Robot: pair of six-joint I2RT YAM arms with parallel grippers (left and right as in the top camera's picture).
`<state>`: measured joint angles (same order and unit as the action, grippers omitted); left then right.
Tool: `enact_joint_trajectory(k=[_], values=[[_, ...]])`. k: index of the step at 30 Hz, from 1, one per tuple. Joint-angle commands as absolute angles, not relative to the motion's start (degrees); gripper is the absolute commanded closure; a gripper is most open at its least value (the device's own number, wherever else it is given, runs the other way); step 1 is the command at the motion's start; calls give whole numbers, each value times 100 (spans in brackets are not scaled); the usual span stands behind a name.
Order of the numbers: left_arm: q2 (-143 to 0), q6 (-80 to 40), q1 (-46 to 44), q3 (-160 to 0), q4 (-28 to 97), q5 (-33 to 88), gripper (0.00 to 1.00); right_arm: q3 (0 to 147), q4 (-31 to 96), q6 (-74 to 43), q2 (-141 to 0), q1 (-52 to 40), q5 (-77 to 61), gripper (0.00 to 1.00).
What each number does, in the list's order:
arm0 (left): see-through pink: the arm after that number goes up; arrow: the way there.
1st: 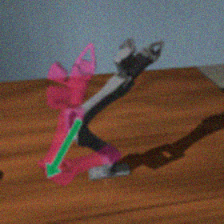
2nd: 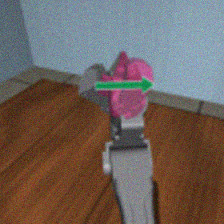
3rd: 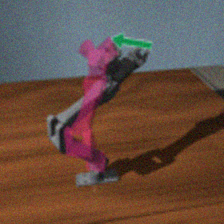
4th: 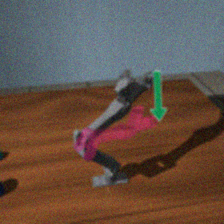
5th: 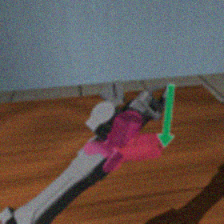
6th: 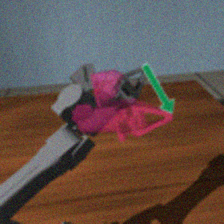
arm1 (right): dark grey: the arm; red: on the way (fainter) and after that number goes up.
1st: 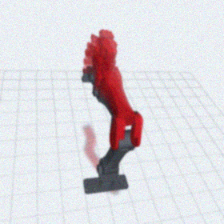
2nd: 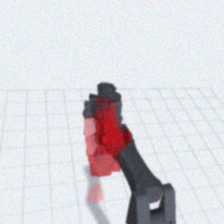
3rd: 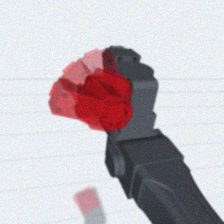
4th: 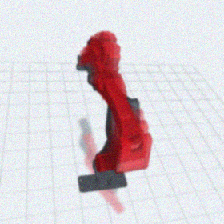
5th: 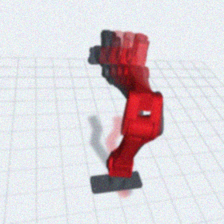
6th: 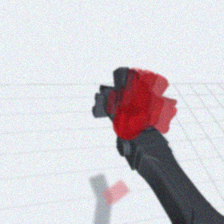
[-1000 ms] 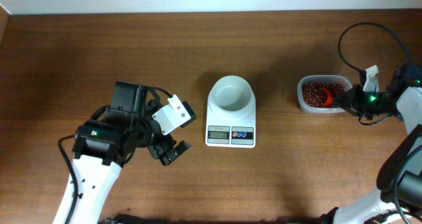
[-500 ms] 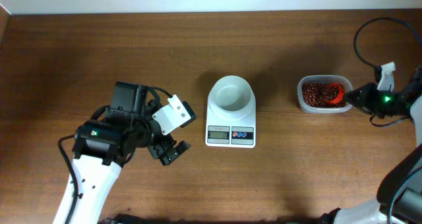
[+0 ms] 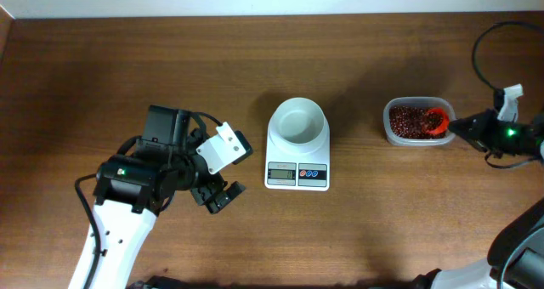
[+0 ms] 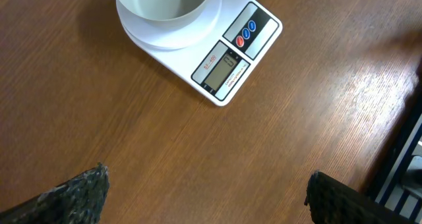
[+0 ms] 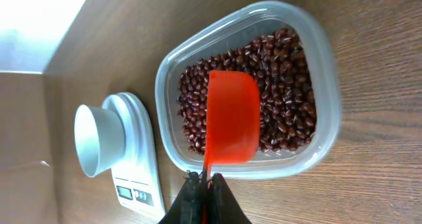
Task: Scoop and weigh 50g on scale
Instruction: 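Drag the scoop through the beans toward the tub's right edge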
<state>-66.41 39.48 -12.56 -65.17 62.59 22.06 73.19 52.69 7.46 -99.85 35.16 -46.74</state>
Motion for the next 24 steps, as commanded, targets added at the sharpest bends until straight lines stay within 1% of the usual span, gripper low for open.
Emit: enact_joint_trajectory(k=[1, 13, 22, 24], values=[[-6565, 4018, -1232, -6563, 6261, 2206, 1, 7369, 5328, 574, -9874, 3704, -5111, 96], [-6565, 4018, -1232, -6563, 6261, 2206, 1, 7369, 5363, 401, -9874, 3758, -5946, 96], [-6565, 4018, -1232, -6563, 6261, 2206, 1, 7369, 5546, 403, -9874, 3795, -6016, 96], [-6565, 4018, -1232, -6563, 6261, 2206, 1, 7367, 5575, 403, -9874, 3883, -6302, 96]])
